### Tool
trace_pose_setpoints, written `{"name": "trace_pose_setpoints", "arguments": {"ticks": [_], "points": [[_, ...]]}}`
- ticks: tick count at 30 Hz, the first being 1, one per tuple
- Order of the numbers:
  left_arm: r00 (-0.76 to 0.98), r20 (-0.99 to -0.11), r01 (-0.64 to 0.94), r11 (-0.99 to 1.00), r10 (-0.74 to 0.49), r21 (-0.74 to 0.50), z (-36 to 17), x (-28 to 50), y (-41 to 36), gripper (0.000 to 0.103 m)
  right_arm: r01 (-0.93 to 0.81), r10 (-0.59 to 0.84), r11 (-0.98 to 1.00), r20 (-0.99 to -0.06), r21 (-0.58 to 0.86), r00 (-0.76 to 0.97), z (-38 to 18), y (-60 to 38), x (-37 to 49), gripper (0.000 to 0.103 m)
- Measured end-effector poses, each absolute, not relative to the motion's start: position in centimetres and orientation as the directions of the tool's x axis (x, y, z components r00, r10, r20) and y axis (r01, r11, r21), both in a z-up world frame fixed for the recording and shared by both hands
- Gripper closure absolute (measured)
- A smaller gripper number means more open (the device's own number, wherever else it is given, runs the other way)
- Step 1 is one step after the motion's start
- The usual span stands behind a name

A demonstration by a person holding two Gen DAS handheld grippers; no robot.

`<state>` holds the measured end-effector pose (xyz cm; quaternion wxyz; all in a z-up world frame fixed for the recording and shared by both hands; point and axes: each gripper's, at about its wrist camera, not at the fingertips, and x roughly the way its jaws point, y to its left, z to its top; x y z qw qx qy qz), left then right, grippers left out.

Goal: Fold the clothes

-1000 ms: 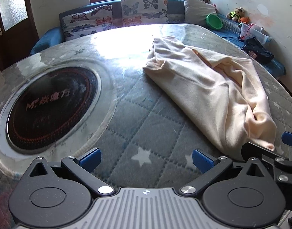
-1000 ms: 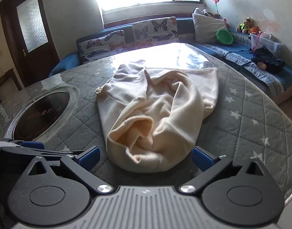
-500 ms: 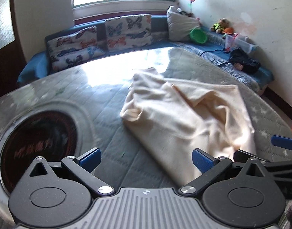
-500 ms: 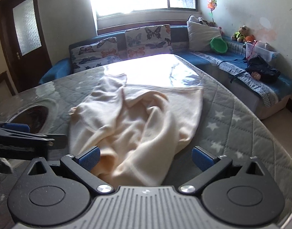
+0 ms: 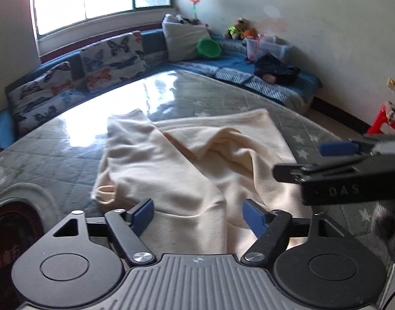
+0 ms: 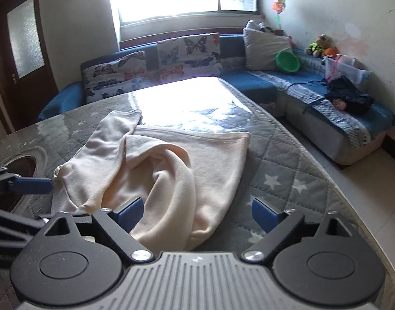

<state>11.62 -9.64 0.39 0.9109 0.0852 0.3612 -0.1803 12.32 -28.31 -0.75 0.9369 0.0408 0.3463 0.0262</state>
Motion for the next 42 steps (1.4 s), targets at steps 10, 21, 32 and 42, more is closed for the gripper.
{"name": "trace_pose_setpoints", "arguments": {"ticks": [10, 21, 32, 42], "points": [[0.634, -0.715, 0.411, 0.912, -0.293, -0.009, -0.9, 13.0, -9.3, 0.084, -0.086, 0.135, 0.991, -0.682, 0.105, 0.719, -2.0, -27.8, 14.7, 0.028], [0.7, -0.667, 0.292, 0.954, -0.256, -0.06, 0.5, 11.5, -5.5, 0.095, -0.118, 0.149, 0.989, -0.69, 0.093, 0.708, -2.4, -27.5, 14.2, 0.048], [0.747, -0.64, 0.148, 0.983, -0.181, -0.106, 1.7, 8.5, 0.1, 0.095, -0.162, 0.159, 0.985, -0.694, 0.062, 0.702, -2.6, -24.6, 12.5, 0.049], [0.774, -0.63, -0.015, 0.993, -0.064, -0.119, 2.0, 4.2, 6.6, 0.095, -0.289, 0.219, 0.957, -0.678, 0.01, 0.702, -2.8, -18.0, 12.4, 0.047]]}}
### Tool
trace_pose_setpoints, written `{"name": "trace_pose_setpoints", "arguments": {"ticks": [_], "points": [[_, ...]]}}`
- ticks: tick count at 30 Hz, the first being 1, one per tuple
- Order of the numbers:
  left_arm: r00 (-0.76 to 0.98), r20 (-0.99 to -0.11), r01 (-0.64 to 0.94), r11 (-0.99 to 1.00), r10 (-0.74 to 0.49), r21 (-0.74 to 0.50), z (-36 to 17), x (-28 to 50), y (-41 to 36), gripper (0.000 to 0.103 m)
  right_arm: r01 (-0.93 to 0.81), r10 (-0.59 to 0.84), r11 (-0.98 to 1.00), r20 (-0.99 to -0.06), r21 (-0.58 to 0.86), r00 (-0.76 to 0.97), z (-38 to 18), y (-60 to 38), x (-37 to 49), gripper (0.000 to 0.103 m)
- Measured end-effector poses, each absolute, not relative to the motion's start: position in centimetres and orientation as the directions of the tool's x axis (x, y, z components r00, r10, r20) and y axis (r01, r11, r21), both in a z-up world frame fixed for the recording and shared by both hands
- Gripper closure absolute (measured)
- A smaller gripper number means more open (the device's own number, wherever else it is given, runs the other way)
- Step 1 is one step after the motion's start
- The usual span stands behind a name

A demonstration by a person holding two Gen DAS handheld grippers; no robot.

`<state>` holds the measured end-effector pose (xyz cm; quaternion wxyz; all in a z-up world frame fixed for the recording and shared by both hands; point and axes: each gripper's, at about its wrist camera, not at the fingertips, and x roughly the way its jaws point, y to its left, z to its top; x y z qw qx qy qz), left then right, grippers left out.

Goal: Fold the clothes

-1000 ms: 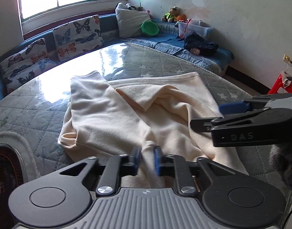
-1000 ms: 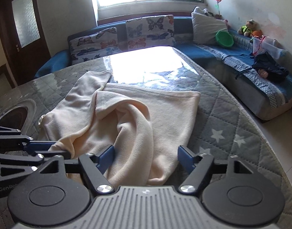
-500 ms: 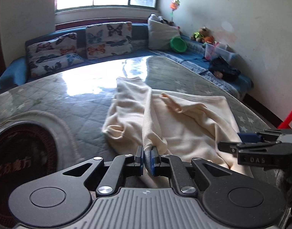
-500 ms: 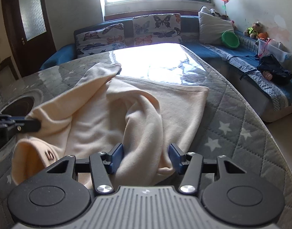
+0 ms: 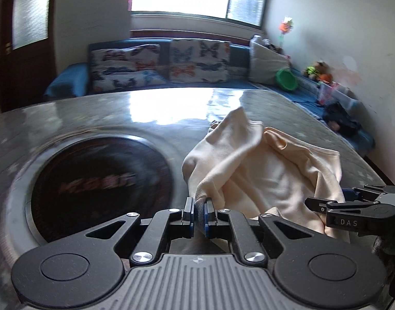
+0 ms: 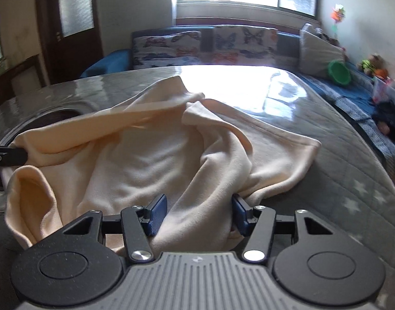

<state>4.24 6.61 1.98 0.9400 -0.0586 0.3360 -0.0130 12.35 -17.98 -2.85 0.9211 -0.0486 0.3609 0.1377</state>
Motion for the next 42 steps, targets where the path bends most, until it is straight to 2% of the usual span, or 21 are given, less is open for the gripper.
{"name": "trace_pose_setpoints", "arguments": {"ticks": [15, 18, 24, 25, 26, 28, 37, 40, 42], "points": [[0.741, -0.668, -0.217, 0.967, 0.074, -0.135, 1.8, -7.2, 13.6, 0.095, -0.619, 0.446, 0.785, -0.683, -0.01, 0.578, -2.2, -6.7, 11.5, 0.047], [0.722, -0.687, -0.231, 0.963, 0.074, -0.14, 1.3, -8.3, 14.2, 0.095, -0.662, 0.476, 0.75, -0.697, 0.004, 0.536, -1.7, -5.6, 11.1, 0.043], [0.732, -0.679, -0.224, 0.962, 0.062, -0.153, 2.0, -8.6, 15.2, 0.083, -0.686, 0.497, 0.727, -0.674, -0.02, 0.547, 0.9, -5.0, 11.7, 0.044], [0.736, -0.674, -0.222, 0.964, 0.067, -0.147, 2.2, -8.5, 15.2, 0.079, -0.684, 0.493, 0.728, -0.668, -0.035, 0.558, 1.3, -4.9, 11.9, 0.044], [0.74, -0.669, -0.221, 0.965, 0.072, -0.141, 2.5, -8.5, 15.2, 0.068, -0.683, 0.485, 0.728, -0.665, -0.054, 0.568, 1.5, -4.8, 12.3, 0.044], [0.751, -0.656, -0.222, 0.966, 0.08, -0.136, 3.0, -8.2, 15.4, 0.059, -0.682, 0.468, 0.727, -0.665, -0.086, 0.583, 1.6, -4.1, 13.4, 0.044], [0.754, -0.648, -0.21, 0.974, 0.107, -0.084, 3.5, -4.6, 16.1, 0.055, -0.719, 0.427, 0.672, -0.699, -0.179, 0.573, -0.3, 0.1, 17.5, 0.046], [0.75, -0.653, -0.194, 0.979, 0.106, -0.064, 3.3, -2.9, 15.8, 0.054, -0.721, 0.429, 0.673, -0.708, -0.164, 0.561, -1.1, 1.4, 18.4, 0.054], [0.746, -0.657, -0.185, 0.982, 0.107, -0.05, 3.2, -1.8, 15.5, 0.053, -0.72, 0.439, 0.682, -0.714, -0.131, 0.545, -1.4, 1.6, 19.0, 0.063]]}}
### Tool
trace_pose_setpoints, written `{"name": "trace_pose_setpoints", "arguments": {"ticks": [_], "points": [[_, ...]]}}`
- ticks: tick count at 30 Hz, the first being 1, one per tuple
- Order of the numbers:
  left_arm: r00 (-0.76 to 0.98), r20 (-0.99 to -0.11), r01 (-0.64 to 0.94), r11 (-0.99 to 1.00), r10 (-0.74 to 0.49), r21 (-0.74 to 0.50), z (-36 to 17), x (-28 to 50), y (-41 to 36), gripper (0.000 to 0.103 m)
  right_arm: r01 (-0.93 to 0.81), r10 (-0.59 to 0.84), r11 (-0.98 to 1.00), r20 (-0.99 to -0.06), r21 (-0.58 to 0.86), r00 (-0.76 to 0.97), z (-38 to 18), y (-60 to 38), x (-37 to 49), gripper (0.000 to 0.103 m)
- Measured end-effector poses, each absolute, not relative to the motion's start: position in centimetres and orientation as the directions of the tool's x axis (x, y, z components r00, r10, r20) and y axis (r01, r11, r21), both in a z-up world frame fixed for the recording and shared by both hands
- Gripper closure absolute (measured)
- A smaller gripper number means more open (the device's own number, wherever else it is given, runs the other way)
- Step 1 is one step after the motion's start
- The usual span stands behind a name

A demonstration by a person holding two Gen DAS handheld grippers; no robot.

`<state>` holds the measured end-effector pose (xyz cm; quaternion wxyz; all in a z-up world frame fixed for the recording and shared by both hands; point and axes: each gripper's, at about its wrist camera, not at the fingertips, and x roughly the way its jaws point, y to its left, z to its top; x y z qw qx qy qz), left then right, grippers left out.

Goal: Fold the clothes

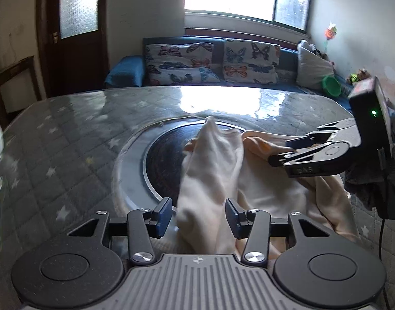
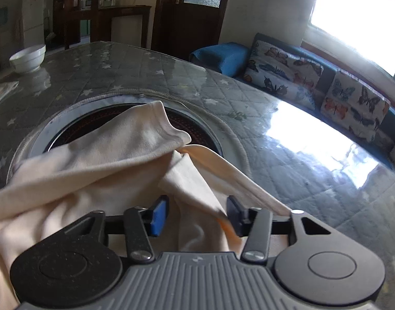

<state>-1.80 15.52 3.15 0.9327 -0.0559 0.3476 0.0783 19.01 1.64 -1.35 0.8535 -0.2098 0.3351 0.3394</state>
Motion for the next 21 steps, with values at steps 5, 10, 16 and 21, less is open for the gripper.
{"name": "trace_pose_setpoints", "arguments": {"ticks": [5, 10, 16, 21], "points": [[0.745, -0.662, -0.139, 0.99, 0.086, -0.027, 3.0, 1.2, 14.4, 0.051, -0.706, 0.464, 0.704, -0.708, -0.069, 0.532, -1.2, 0.9, 19.8, 0.089], [0.74, -0.669, -0.089, 0.996, 0.068, 0.003, 2.4, 4.8, 13.1, 0.05, -0.673, 0.477, 0.739, -0.672, -0.044, 0.567, 0.0, -0.9, 19.9, 0.096], [0.715, -0.698, -0.032, 0.999, 0.052, 0.041, 1.0, 8.9, 12.1, 0.05, -0.611, 0.456, 0.79, -0.618, -0.049, 0.64, 2.5, -4.6, 19.3, 0.097], [0.692, -0.719, -0.023, 0.998, 0.063, 0.066, -0.7, 10.4, 12.3, 0.054, -0.533, 0.405, 0.844, -0.572, -0.068, 0.714, 4.9, -9.6, 18.1, 0.097]]}}
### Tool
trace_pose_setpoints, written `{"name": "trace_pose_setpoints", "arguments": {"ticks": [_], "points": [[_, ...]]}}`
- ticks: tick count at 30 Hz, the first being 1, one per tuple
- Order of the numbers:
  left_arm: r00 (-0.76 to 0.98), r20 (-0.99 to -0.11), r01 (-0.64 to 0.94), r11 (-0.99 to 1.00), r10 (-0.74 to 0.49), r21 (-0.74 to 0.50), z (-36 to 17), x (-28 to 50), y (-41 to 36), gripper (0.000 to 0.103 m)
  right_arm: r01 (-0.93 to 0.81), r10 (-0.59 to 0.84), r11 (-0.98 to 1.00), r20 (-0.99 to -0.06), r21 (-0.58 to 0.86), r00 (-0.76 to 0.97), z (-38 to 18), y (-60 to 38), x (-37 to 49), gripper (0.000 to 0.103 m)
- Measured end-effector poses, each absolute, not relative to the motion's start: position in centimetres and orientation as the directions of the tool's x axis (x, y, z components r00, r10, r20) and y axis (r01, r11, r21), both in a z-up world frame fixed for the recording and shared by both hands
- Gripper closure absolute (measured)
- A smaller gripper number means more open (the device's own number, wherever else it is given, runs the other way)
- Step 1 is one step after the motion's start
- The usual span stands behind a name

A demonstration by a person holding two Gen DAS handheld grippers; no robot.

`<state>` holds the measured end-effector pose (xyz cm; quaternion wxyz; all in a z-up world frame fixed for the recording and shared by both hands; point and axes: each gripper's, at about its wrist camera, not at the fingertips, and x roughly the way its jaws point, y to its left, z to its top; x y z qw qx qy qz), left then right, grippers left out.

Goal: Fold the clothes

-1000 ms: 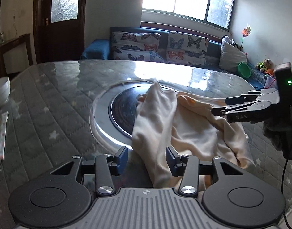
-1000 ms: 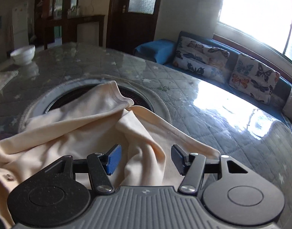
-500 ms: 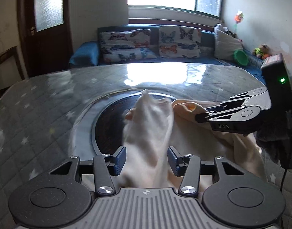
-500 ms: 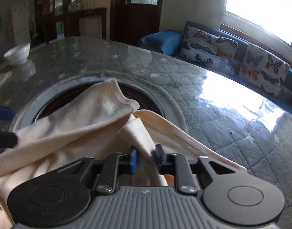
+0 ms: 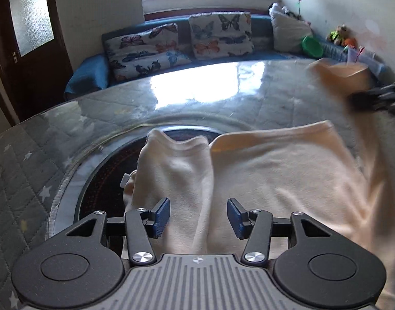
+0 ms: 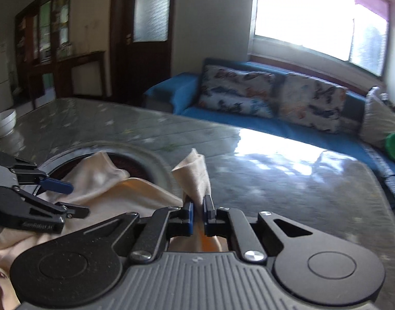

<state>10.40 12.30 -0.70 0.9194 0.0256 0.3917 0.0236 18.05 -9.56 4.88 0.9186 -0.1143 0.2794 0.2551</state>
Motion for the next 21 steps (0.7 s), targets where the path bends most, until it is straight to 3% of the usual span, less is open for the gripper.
{"name": "trace_pose_setpoints", "arguments": {"ticks": [3, 5, 8, 14, 21], "points": [[0.688, -0.722, -0.022, 0.997, 0.07, 0.076, -1.4, 10.6, 12.7, 0.063, -0.48, 0.363, 0.874, -0.557, -0.074, 0.747, 5.6, -12.5, 17.0, 0.097], [0.691, -0.719, -0.023, 0.997, 0.073, 0.08, -1.6, 10.5, 12.9, 0.079, -0.44, 0.33, 0.895, -0.55, -0.078, 0.767, 6.0, -14.6, 16.2, 0.097], [0.703, -0.708, -0.036, 0.998, 0.064, 0.054, -1.2, 10.3, 13.6, 0.092, -0.376, 0.277, 0.924, -0.567, -0.063, 0.776, 5.3, -17.6, 14.7, 0.097], [0.765, -0.641, -0.108, 0.994, 0.066, -0.026, 1.3, 8.1, 16.1, 0.099, -0.281, 0.213, 0.96, -0.636, -0.007, 0.741, 2.0, -21.0, 12.5, 0.097], [0.817, -0.549, -0.294, 0.946, 0.175, -0.136, 4.8, 1.9, 21.3, 0.1, -0.247, 0.199, 0.969, -0.656, 0.02, 0.728, 0.2, -21.7, 10.9, 0.092]]}}
